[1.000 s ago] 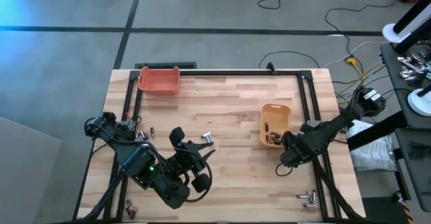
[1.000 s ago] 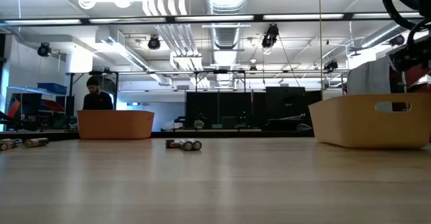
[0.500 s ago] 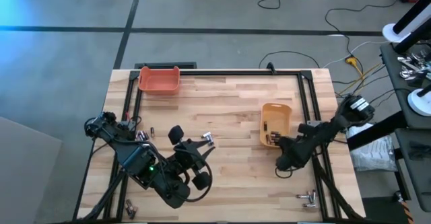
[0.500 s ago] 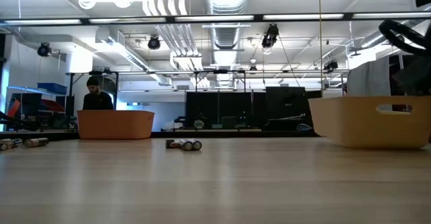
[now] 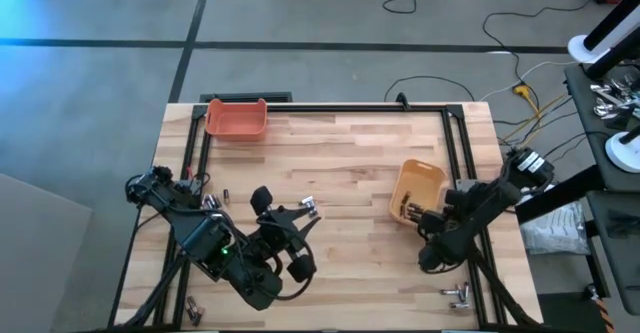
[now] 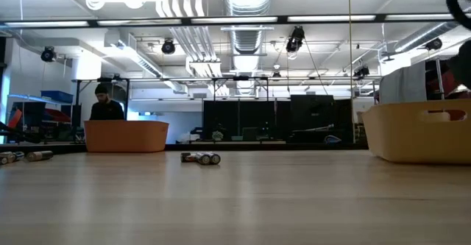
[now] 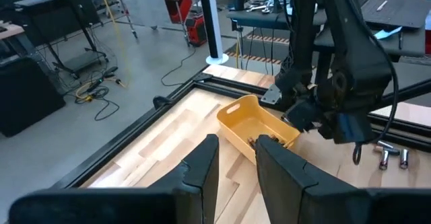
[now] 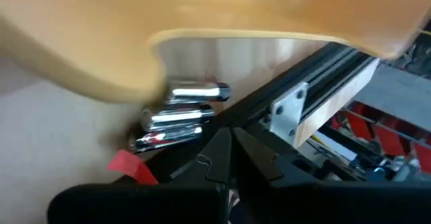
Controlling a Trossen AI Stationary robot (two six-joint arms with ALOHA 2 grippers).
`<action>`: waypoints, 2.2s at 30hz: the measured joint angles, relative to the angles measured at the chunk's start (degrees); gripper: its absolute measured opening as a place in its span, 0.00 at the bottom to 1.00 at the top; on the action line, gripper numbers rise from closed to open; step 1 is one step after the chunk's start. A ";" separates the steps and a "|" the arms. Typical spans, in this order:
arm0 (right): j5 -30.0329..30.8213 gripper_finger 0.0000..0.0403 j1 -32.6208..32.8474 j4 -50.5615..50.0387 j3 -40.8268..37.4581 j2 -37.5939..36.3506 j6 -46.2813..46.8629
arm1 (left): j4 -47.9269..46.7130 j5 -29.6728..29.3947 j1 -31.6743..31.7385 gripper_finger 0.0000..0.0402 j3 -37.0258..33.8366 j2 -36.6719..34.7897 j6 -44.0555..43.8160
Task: Sort batteries
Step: Adjust the yellow bin
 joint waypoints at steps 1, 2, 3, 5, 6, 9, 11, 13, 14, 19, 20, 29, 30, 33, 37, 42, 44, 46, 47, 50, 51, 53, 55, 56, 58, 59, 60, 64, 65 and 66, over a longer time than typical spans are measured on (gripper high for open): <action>0.38 0.02 0.37 -1.41 0.58 -1.00 1.25 | 0.02 -0.03 0.06 0.20 0.02 0.00 0.00; 0.88 0.02 1.01 -2.47 1.16 -2.09 1.90 | 0.02 -0.17 0.07 0.20 0.02 0.00 0.02; 1.41 0.02 2.01 -3.02 1.94 -3.14 2.57 | 0.02 -0.64 0.09 0.20 0.01 0.00 0.02; 1.79 0.02 4.42 -2.81 3.35 -5.43 2.99 | 0.12 -0.98 0.09 0.20 0.01 0.00 0.00; 1.80 0.02 5.70 -2.45 4.07 -6.48 2.90 | 0.18 -1.03 0.11 0.20 0.02 0.00 0.00; 1.77 0.02 10.26 2.27 5.41 -8.54 1.02 | 0.55 -1.03 0.11 0.20 0.01 0.00 0.00; 1.58 0.02 12.76 6.99 5.44 -9.25 -1.45 | 0.65 -1.03 0.11 0.20 0.02 0.00 0.00; 0.95 0.02 13.94 13.05 4.42 -9.23 -5.10 | 0.93 -1.03 0.11 0.20 0.01 0.00 -0.01; 0.36 0.02 13.96 15.64 3.66 -8.84 -6.56 | 0.93 -1.03 0.09 0.20 0.00 0.00 0.00; -0.31 0.02 13.21 25.50 2.20 -6.87 -11.82 | 0.97 -0.96 -0.05 0.20 0.00 0.00 0.00; -0.26 0.02 12.96 27.20 2.32 -6.68 -12.76 | 0.96 -0.92 -0.07 0.20 0.00 0.00 0.00; 12.29 0.02 8.40 30.65 4.44 -6.40 -17.08 | 0.95 -0.92 -0.07 0.20 -0.09 0.00 0.50; 12.94 0.02 7.17 30.73 4.34 -6.40 -17.13 | 0.96 -0.90 -0.07 0.20 -0.09 0.00 0.50; 13.24 0.02 3.71 29.69 3.62 -6.40 -17.00 | 0.98 -0.87 -0.31 0.20 -0.11 0.00 0.50; 13.42 0.02 0.80 22.40 3.50 -6.42 -14.31 | 1.01 -0.85 -1.14 0.20 -0.11 0.00 0.48; 13.80 0.02 -0.09 10.12 3.23 -7.26 -6.26 | 1.01 -0.83 -1.93 0.20 -0.11 0.00 0.47; 13.66 0.02 -0.47 7.30 2.70 -7.80 -4.22 | 1.03 -0.83 -2.02 0.20 -0.11 0.00 0.64; 13.55 0.02 -1.22 5.09 2.19 -8.52 -2.00 | 1.07 -0.83 -2.16 0.20 -0.11 0.00 1.10; 13.49 0.02 -1.52 4.75 2.08 -8.96 -1.41 | 1.09 -0.83 -2.21 0.20 -0.11 0.00 1.43; 12.20 0.02 -1.59 7.71 2.08 -10.85 -2.51 | 1.08 -0.83 -2.21 0.20 -0.11 0.00 1.94; 11.01 0.02 -1.53 9.67 2.08 -11.43 -3.75 | 1.09 -0.83 -2.21 0.20 -0.11 0.00 2.02; 8.30 0.02 -1.44 14.29 2.10 -12.38 -6.72 | 1.07 -0.83 -2.23 0.20 -0.11 0.00 2.24; 7.29 0.02 -1.61 18.48 2.10 -12.71 -9.14 | 1.09 -0.83 -2.21 0.20 -0.11 0.00 2.32; 7.59 0.02 -1.98 20.05 2.02 -12.73 -9.94 | 1.09 -0.83 -2.21 0.20 -0.11 0.00 2.32; 9.63 0.02 -3.42 21.92 1.77 -12.28 -10.90 | 1.08 -0.84 -2.21 0.20 -0.11 0.00 2.32; 11.15 0.02 -4.38 22.08 1.53 -11.90 -10.88 | 1.09 -0.84 -2.21 0.20 -0.11 0.00 2.34; 12.43 0.02 -5.39 22.06 1.21 -11.46 -10.77 | 1.09 -0.83 -2.21 0.20 -0.11 0.00 2.34; 15.18 0.02 -10.32 23.53 -0.35 -10.83 -10.92 | 1.09 -0.83 -2.23 0.20 -0.11 0.00 3.04; 15.37 0.02 -11.56 24.04 -0.68 -10.83 -11.18 | 1.11 -0.83 -2.22 0.20 -0.11 0.00 3.15; 15.81 0.02 -12.54 24.22 -1.03 -10.91 -11.32 | 1.11 -0.81 -2.26 0.20 -0.11 0.00 3.15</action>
